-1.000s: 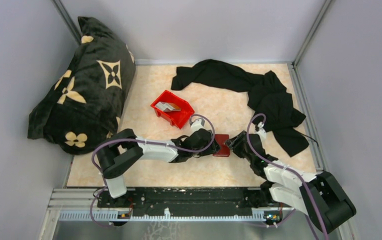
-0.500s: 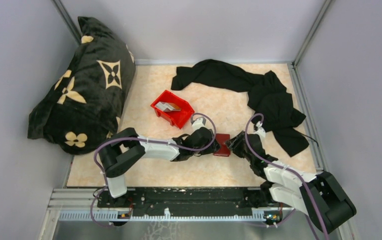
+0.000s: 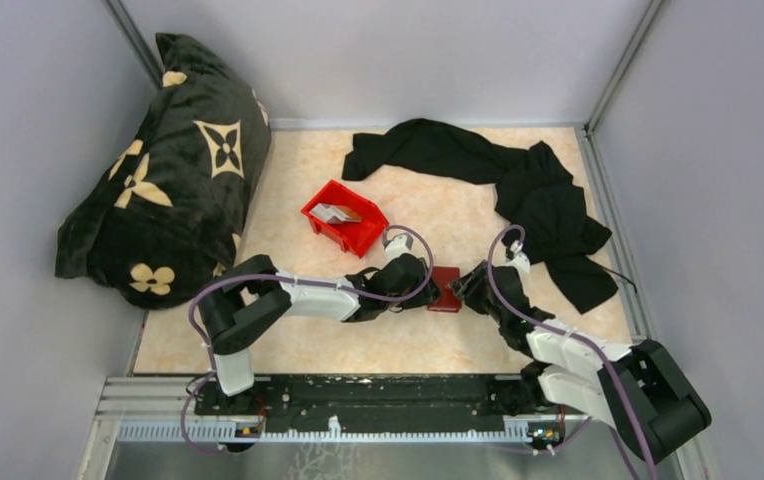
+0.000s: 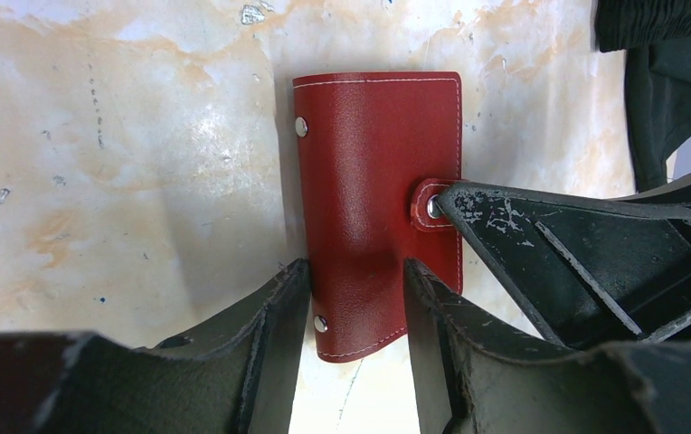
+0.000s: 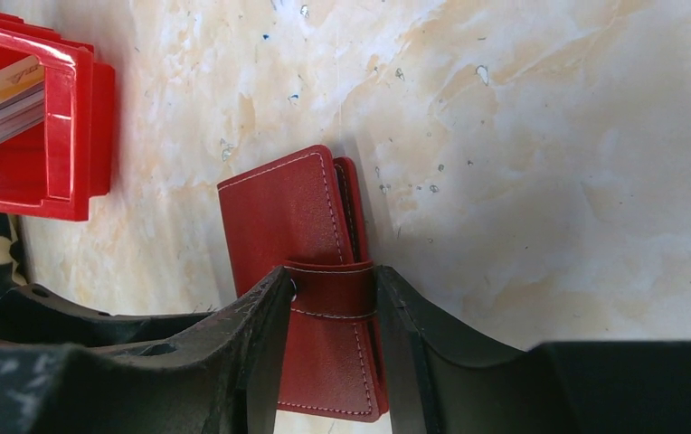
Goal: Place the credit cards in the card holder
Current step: Close the card holder at the center of the board.
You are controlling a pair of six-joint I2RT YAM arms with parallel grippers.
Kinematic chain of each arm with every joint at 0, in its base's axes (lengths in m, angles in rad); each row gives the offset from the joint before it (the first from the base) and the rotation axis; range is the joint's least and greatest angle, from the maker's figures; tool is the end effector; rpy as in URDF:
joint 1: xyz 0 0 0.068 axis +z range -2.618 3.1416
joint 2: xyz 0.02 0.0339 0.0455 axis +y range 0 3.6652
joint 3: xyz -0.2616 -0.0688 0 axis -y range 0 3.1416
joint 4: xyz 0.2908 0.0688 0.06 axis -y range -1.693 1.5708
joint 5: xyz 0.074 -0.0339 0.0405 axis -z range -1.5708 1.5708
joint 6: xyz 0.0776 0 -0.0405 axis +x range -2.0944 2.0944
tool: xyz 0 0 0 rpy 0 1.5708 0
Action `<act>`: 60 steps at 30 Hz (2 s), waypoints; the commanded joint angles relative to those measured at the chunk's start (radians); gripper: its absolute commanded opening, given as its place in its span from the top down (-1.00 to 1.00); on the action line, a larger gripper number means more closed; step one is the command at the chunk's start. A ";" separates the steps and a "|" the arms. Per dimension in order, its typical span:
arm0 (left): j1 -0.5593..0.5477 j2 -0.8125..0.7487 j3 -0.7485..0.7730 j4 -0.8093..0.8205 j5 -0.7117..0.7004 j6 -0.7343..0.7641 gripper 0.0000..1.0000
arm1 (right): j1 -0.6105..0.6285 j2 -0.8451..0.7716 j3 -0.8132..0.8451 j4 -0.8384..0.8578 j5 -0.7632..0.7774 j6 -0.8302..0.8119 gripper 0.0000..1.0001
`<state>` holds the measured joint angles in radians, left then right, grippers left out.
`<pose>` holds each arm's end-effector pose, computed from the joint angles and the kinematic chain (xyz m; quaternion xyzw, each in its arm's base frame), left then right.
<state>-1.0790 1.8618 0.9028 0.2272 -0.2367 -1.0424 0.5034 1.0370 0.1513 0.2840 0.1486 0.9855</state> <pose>0.2155 -0.3637 0.0607 -0.0315 0.9076 -0.3003 0.2916 0.2172 0.1065 0.0662 0.2442 0.8487 0.2664 0.3861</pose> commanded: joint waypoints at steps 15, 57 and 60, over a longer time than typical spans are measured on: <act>0.007 0.140 -0.070 -0.341 0.017 0.057 -0.04 | 0.012 0.124 0.022 -0.128 0.016 -0.037 0.23; 0.010 0.150 -0.061 -0.353 0.026 0.052 -0.04 | 0.168 0.184 -0.025 -0.165 0.122 0.012 0.34; 0.011 0.150 -0.064 -0.349 0.029 0.050 -0.04 | 0.201 0.185 -0.021 -0.174 0.150 0.024 0.34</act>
<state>-1.0744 1.8709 0.9234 0.2054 -0.2234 -1.0355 0.6353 1.1591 0.1898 0.3302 0.3653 0.9974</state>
